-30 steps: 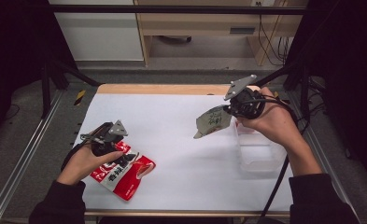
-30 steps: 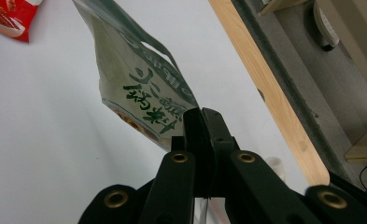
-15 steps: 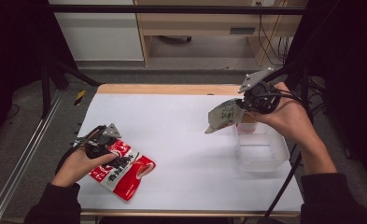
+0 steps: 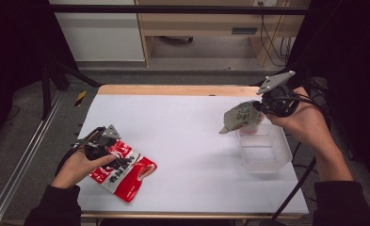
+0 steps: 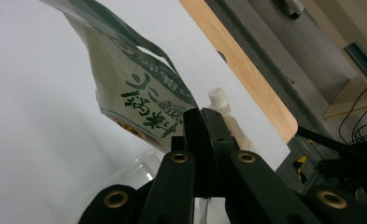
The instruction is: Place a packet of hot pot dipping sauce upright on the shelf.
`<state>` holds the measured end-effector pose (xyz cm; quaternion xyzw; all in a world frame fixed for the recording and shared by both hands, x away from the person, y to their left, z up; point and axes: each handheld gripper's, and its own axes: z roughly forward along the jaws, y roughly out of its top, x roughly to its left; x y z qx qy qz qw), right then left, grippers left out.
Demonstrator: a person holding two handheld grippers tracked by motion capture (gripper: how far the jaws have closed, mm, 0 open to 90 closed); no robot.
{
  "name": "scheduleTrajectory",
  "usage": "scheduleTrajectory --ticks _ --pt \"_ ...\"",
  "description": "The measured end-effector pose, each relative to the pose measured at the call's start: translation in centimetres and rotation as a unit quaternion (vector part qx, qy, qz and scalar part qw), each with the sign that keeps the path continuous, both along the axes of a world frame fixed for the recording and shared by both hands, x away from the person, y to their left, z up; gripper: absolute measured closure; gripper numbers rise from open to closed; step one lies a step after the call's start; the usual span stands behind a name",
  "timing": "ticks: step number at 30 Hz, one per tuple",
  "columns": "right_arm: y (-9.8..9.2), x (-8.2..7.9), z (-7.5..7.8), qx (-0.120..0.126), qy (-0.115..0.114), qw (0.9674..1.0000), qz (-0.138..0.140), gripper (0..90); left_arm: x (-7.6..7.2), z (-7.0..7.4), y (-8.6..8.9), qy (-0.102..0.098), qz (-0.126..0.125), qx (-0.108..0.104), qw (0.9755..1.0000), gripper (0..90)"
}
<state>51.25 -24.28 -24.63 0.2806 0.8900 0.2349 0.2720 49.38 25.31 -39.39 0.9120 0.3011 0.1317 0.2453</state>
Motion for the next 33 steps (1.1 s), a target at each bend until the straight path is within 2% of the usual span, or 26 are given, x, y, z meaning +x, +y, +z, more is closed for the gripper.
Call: scheduleTrajectory --ticks 12,23,33 --pt "-2.1 0.1 -0.3 -0.004 0.005 0.9996 -0.026 90.0 -0.2 0.1 -0.1 -0.004 -0.003 0.001 1.0000 8.5" --pt "-4.0 1.0 -1.8 -0.011 0.021 0.9978 -0.063 90.0 -0.2 0.1 -0.2 -0.002 -0.004 0.002 1.0000 8.5" --pt "-5.6 1.9 -2.9 -0.007 0.032 0.9963 -0.080 90.0 -0.2 0.1 -0.2 -0.001 -0.007 0.006 1.0000 8.5"
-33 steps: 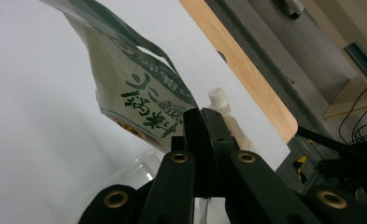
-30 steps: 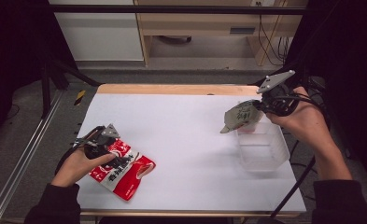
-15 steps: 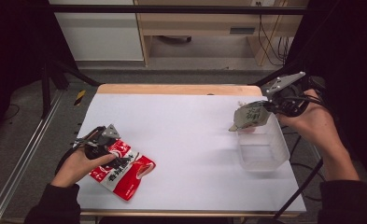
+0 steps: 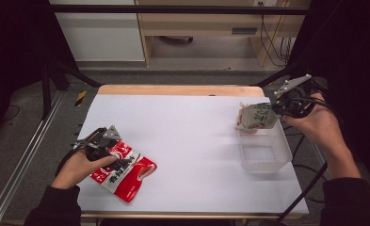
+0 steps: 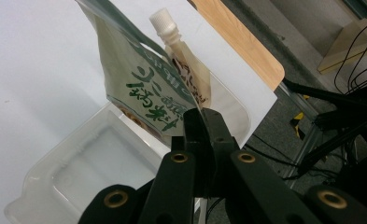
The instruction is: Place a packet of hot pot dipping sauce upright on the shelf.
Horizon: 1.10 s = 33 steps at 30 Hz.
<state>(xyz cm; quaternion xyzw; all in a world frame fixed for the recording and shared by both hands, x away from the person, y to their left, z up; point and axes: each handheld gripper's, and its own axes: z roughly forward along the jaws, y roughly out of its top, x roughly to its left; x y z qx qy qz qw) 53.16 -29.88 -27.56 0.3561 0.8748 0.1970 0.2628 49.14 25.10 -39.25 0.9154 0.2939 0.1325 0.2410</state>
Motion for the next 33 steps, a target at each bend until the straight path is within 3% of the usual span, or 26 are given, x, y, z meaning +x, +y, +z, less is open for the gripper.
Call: scheduleTrajectory --ticks 22,33 --pt "-0.7 1.7 -2.4 -0.001 0.030 0.9990 -0.034 90.0 0.0 -0.1 -0.2 0.002 -0.004 -0.001 1.0000 8.5" --pt "-1.8 1.5 -2.2 0.004 0.032 0.9987 -0.039 90.0 0.0 -0.1 -0.4 0.001 -0.006 0.001 1.0000 8.5"
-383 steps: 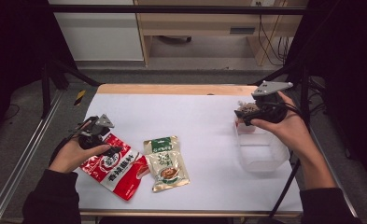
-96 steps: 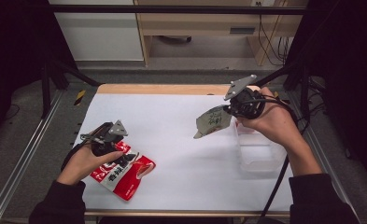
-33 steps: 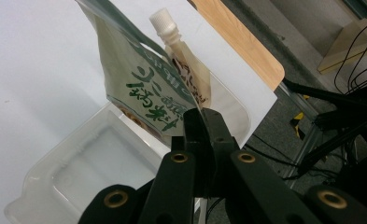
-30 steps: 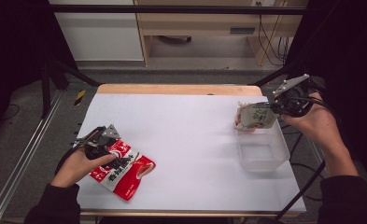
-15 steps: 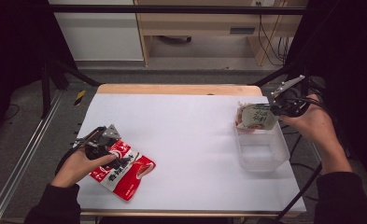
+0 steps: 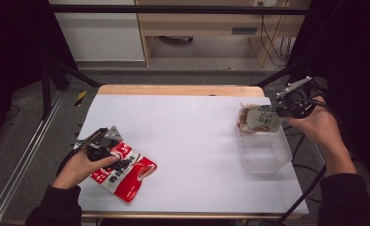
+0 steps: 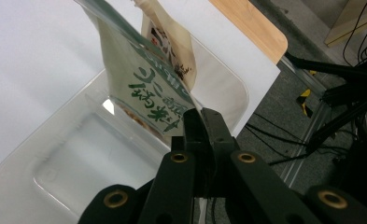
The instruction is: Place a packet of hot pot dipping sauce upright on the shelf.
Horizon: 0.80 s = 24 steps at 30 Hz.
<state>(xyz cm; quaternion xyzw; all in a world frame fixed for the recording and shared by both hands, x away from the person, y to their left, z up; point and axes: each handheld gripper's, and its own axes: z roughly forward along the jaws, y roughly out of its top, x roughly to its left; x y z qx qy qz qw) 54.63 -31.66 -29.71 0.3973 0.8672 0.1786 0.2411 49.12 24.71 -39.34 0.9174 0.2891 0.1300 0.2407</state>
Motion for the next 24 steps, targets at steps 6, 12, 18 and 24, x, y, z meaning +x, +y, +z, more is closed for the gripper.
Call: scheduleTrajectory --ticks 6,12,18,24 --pt "0.4 0.5 -0.9 -0.001 0.011 0.9999 0.006 90.0 0.0 0.0 -0.1 0.000 -0.001 -0.002 1.0000 8.5" --pt "0.9 1.1 -2.4 -0.004 0.030 0.9995 0.004 90.0 0.0 -0.1 0.0 0.001 0.000 0.000 1.0000 8.5" --pt "1.1 1.7 -3.2 -0.007 0.035 0.9994 0.000 90.0 0.0 -0.1 -0.1 0.003 -0.002 0.001 1.0000 8.5" --pt "0.7 1.8 -3.6 0.000 0.024 0.9997 -0.008 90.0 0.0 -0.2 -0.1 0.004 -0.002 0.001 1.0000 8.5"
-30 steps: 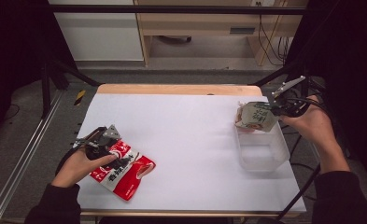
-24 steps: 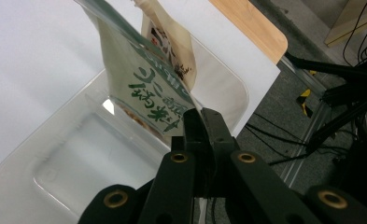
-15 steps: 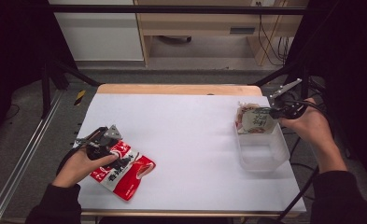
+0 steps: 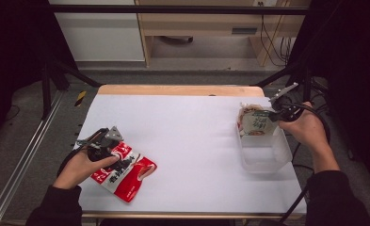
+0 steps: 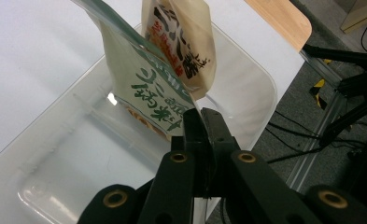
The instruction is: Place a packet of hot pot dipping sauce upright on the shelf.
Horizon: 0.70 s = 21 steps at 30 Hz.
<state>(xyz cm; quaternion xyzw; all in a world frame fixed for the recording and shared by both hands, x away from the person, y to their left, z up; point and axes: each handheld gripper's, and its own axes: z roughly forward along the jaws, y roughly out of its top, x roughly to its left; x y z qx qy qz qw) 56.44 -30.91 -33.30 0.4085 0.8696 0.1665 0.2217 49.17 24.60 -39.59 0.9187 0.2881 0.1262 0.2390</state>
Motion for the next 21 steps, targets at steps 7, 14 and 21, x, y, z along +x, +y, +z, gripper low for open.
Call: scheduleTrajectory --ticks 7,14,21 --pt "-0.7 0.0 -0.5 0.014 -0.009 0.9998 -0.013 90.0 0.0 0.0 0.3 -0.003 0.006 -0.003 1.0000 8.5" --pt "-1.2 -0.4 -0.8 0.022 -0.019 0.9995 -0.010 88.5 0.0 0.1 0.4 -0.002 0.005 0.001 1.0000 8.5" --pt "-1.2 -0.3 -0.9 0.024 -0.029 0.9992 -0.010 84.7 0.0 0.0 0.3 -0.002 0.004 0.001 1.0000 8.5"
